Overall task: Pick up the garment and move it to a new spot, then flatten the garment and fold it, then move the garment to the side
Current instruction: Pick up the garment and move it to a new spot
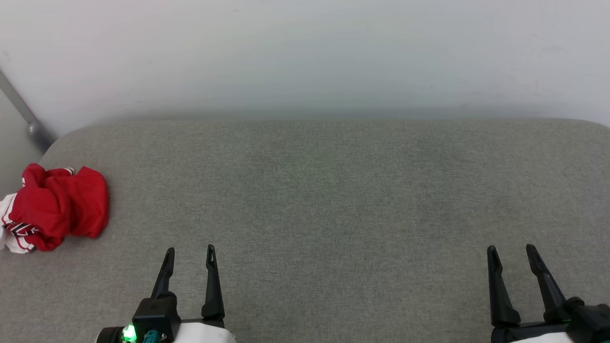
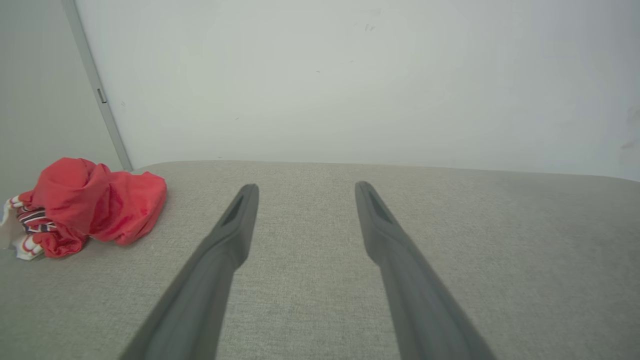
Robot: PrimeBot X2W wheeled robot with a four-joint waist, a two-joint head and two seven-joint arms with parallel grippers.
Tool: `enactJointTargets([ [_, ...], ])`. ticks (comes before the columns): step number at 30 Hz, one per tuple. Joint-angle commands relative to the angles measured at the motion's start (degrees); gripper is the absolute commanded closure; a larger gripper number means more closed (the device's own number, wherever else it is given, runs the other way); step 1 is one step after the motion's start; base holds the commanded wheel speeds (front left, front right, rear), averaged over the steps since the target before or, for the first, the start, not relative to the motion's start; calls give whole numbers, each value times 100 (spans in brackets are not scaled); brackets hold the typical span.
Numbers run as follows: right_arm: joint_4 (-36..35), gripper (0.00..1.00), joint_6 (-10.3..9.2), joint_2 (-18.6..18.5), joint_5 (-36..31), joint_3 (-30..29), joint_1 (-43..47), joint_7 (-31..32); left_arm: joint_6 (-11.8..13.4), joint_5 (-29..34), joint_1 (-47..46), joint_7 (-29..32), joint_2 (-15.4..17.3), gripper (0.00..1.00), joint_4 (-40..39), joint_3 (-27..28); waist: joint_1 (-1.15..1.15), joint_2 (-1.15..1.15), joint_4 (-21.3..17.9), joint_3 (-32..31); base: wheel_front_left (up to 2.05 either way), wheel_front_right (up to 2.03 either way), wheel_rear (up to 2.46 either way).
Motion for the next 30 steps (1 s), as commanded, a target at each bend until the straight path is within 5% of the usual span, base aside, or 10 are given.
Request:
enactJointTargets([
  [1, 6, 0, -2, 8, 36, -1, 72, -12, 24, 15, 27, -16, -6, 0, 4, 5, 0, 0, 13, -1, 0, 0, 0],
  [12, -87, 0, -2, 6, -37, -15, 112, -11, 105, 117, -99, -16, -6, 0, 42, 32, 0, 0, 512, -7, 0, 0, 0],
  [30, -142, 0, -2, 7, -77, 35, 140, -12, 133, 92, -159, -16, -6, 0, 112, 191, 0, 0, 2367, -4, 0, 0, 0],
])
